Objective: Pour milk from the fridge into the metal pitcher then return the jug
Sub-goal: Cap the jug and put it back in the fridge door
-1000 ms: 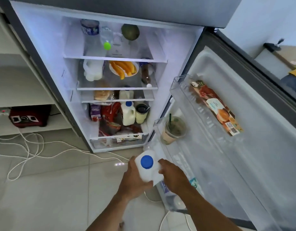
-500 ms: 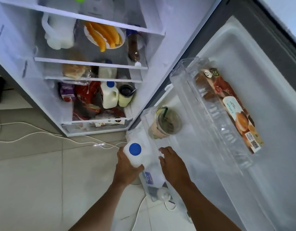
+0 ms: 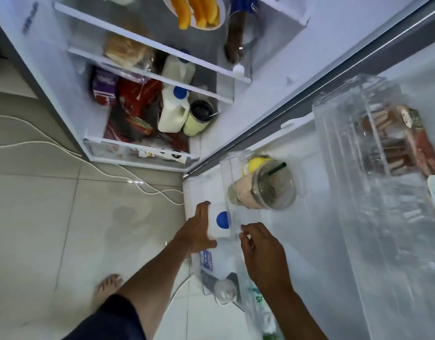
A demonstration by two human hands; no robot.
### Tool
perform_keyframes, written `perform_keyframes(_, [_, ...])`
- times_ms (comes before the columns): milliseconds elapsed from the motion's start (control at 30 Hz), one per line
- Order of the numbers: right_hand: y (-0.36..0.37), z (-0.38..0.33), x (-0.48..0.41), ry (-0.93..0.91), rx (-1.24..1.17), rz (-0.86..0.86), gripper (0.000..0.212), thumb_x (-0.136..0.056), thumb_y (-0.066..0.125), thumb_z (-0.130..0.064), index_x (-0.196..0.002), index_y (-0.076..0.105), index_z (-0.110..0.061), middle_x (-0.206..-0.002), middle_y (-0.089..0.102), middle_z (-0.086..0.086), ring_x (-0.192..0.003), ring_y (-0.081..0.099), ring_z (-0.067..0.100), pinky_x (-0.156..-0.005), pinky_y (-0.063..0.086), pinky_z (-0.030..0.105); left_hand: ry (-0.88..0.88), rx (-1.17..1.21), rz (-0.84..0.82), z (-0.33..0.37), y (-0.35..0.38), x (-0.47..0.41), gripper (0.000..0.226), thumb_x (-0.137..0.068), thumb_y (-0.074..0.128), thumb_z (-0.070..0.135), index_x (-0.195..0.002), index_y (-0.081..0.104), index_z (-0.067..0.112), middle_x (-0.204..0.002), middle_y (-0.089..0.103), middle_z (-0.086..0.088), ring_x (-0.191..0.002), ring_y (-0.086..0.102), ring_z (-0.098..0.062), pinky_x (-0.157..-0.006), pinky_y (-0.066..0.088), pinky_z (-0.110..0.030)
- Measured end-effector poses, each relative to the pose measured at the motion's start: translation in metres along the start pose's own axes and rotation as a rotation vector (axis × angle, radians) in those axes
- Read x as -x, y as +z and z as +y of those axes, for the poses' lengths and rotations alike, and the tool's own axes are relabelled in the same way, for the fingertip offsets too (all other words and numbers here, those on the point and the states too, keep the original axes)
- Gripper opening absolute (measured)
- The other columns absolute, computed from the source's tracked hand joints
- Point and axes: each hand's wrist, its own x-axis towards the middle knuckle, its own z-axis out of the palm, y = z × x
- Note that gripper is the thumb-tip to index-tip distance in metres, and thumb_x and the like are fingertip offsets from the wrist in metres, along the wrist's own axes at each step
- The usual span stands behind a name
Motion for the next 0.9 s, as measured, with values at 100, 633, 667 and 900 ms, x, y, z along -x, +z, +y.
perform_keyframes(100, [0.0,0.001,0.0,0.022,0.003,-0.029,0.013,-0.097,0.054,-0.026,-0.097,0.065,-0.019,-0.091,0.063,-0.011,-0.077,0.061,0.007,-0.073,0.047,0.014,0.034,-0.158,-0.064,-0.001,0.005,-0.015,0.125,-0.07,0.087,0.036,-0.157,0.0,0.015,-0.162,0.02,-0.007,-0.126,0.055,-0.03,-0.098,0.049,-0.031])
perform_keyframes(633, [0.004,-0.007,-0.009,-0.008,0.004,-0.015,0.012,-0.095,0.056,-0.023,-0.088,0.062,-0.016,-0.084,0.054,-0.013,-0.069,0.053,0.005,-0.064,0.035,0.003,0.024,-0.657,-0.103,-0.023,0.035,-0.047,0.128,-0.067,0.09,0.036,-0.157,0.003,0.009,-0.159,0.024,-0.014,-0.121,0.058,-0.035,-0.094,0.051,-0.04])
perform_keyframes(667, [0.005,-0.008,-0.008,-0.002,-0.002,-0.02,0.012,-0.096,0.056,-0.022,-0.088,0.061,-0.015,-0.083,0.054,-0.012,-0.069,0.053,0.006,-0.064,0.035,0.004,0.024,-0.661,-0.104,-0.024,0.034,-0.046,0.128,-0.067,0.09,0.035,-0.157,0.003,0.009,-0.158,0.025,-0.014,-0.118,0.059,-0.034,-0.091,0.052,-0.04])
perform_keyframes(900, [0.003,-0.016,-0.009,0.008,-0.016,-0.039,0.016,-0.096,0.054,-0.025,-0.086,0.058,-0.014,-0.084,0.056,-0.006,-0.068,0.051,0.006,-0.062,0.034,0.007,-0.023,-0.605,-0.145,-0.026,0.032,-0.031,0.126,-0.08,0.082,0.031,-0.158,-0.017,0.015,-0.167,-0.004,-0.017,-0.131,0.053,-0.035,-0.097,0.053,-0.041])
